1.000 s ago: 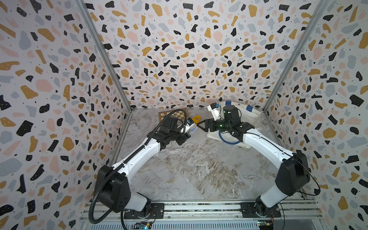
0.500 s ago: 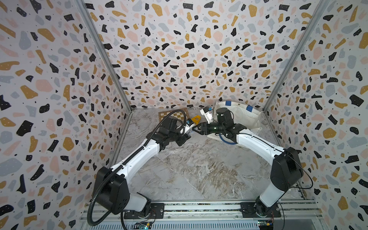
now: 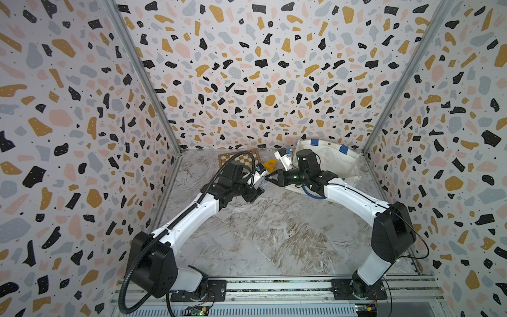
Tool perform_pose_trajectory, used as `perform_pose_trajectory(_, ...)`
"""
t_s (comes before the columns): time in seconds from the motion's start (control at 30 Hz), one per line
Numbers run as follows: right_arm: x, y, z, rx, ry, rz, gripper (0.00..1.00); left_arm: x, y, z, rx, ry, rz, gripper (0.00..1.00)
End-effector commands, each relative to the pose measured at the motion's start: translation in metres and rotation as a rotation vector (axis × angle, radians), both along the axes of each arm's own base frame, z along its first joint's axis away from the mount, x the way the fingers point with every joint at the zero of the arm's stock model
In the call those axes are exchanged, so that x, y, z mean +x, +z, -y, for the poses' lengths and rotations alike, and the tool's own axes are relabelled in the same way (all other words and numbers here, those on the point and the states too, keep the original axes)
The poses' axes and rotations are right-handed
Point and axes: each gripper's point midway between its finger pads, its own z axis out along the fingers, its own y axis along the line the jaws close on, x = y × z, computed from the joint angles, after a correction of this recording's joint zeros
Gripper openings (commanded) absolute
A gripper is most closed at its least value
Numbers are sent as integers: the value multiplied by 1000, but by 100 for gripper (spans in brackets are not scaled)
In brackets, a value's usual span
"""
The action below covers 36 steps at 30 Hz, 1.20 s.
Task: Put the compass set into the canvas bag
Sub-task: Place the compass set in the canvas bag.
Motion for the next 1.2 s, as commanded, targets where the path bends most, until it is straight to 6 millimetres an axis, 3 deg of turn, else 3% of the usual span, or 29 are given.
perform_pose_trajectory(0.0, 3, 46, 9, 10, -33, 113, 8, -1, 19, 1, -59, 21, 62, 73)
perform_pose_trajectory(0.07, 7, 62, 18, 1, -66, 155, 0, -5, 18, -1, -67, 24, 59, 74)
perform_pose_trajectory(0.17, 17, 97, 43, 3, -142, 235, 0, -12, 18, -3, -97, 39, 53, 74)
perform_pose_trajectory(0.3, 32, 142, 98, 27, -292, 331, 0, -21, 18, -5, -160, 52, 54, 75)
perform_pose_trajectory(0.43, 55, 155, 166, -18, -487, 375, 0, -26, 14, -7, -200, 76, 45, 75)
perform_pose_trajectory(0.57, 79, 131, 227, -125, -677, 339, 0, -30, 11, -6, -237, 82, 29, 75)
perform_pose_trajectory(0.67, 95, 101, 249, -226, -754, 293, 0, -32, 8, -5, -243, 78, 20, 75)
perform_pose_trajectory(0.77, 108, 67, 253, -280, -768, 232, 0, -33, 4, -7, -234, 84, 14, 75)
perform_pose_trajectory(0.97, 123, 11, 241, -285, -724, 125, 0, -36, 1, -10, -222, 87, 12, 75)
perform_pose_trajectory(1.1, 128, -17, 244, -317, -734, 80, 0, -37, -2, -12, -216, 94, 9, 75)
perform_pose_trajectory(1.17, 129, -26, 245, -332, -732, 65, 5, -37, -4, -13, -215, 97, 7, 75)
